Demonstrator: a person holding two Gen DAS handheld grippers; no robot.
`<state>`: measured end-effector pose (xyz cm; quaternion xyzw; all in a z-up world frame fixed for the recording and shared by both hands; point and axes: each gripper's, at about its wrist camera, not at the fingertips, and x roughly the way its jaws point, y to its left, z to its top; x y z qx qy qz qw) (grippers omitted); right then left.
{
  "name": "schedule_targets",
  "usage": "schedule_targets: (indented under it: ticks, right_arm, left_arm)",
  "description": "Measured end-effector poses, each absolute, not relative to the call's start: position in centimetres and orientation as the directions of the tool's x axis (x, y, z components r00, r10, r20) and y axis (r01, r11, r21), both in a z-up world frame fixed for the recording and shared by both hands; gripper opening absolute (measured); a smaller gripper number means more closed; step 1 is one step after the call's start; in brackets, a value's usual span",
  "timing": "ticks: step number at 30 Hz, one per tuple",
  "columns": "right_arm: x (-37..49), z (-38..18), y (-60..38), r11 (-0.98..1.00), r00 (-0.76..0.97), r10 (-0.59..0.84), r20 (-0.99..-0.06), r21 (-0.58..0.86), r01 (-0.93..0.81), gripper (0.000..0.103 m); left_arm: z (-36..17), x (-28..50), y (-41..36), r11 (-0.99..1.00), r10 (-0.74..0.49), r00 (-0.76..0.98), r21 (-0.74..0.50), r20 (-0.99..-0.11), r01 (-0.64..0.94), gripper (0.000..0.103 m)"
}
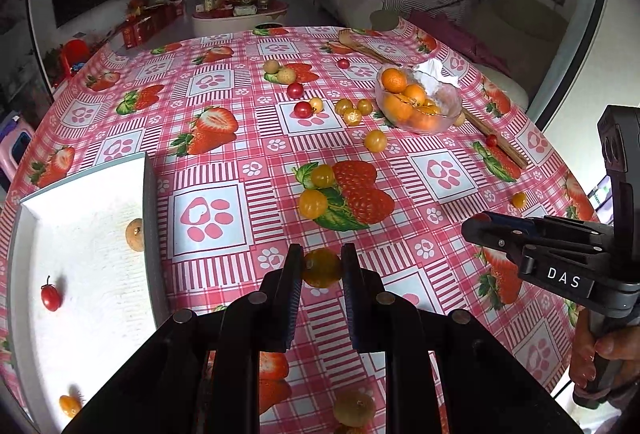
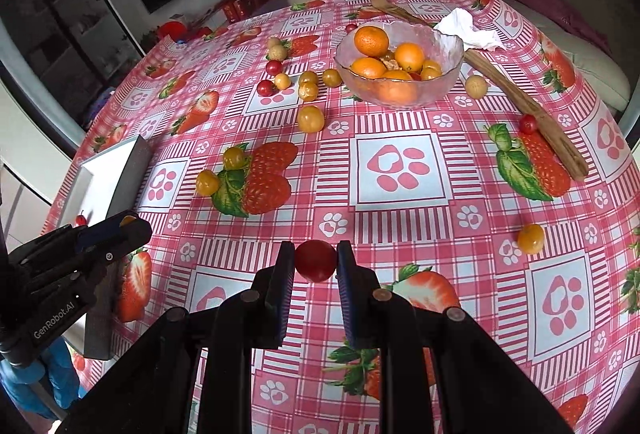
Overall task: Organize fruits
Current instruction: 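Grasp a yellow cherry tomato with left tool while right tool grasps a red cherry tomato, then carry both tomatoes into the white tray and open both tools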
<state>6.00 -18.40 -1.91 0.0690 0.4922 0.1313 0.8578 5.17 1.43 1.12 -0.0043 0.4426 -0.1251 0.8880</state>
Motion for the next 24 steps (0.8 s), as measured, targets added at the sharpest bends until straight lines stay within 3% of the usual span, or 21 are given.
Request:
schedule_targets:
  ticks: [12, 24]
  right_arm:
    - [4.9, 0.7, -13.6, 0.939, 0.472, 0.332, -0.817, 0.24, -0.245, 0.023]
    - [4.9, 1.4, -3.7, 0.886, 0.399, 0.414, -0.818, 0.262, -0.382, 0.023]
  left_arm:
    - [2.2, 2.5, 7.0, 0.98, -0.198, 0.623, -0.141, -0.757, 0.141, 0.021]
    - [0.9, 0.7, 16.8, 0.989, -0.088, 0.637, -0.146, -0.766, -0.039, 0.021]
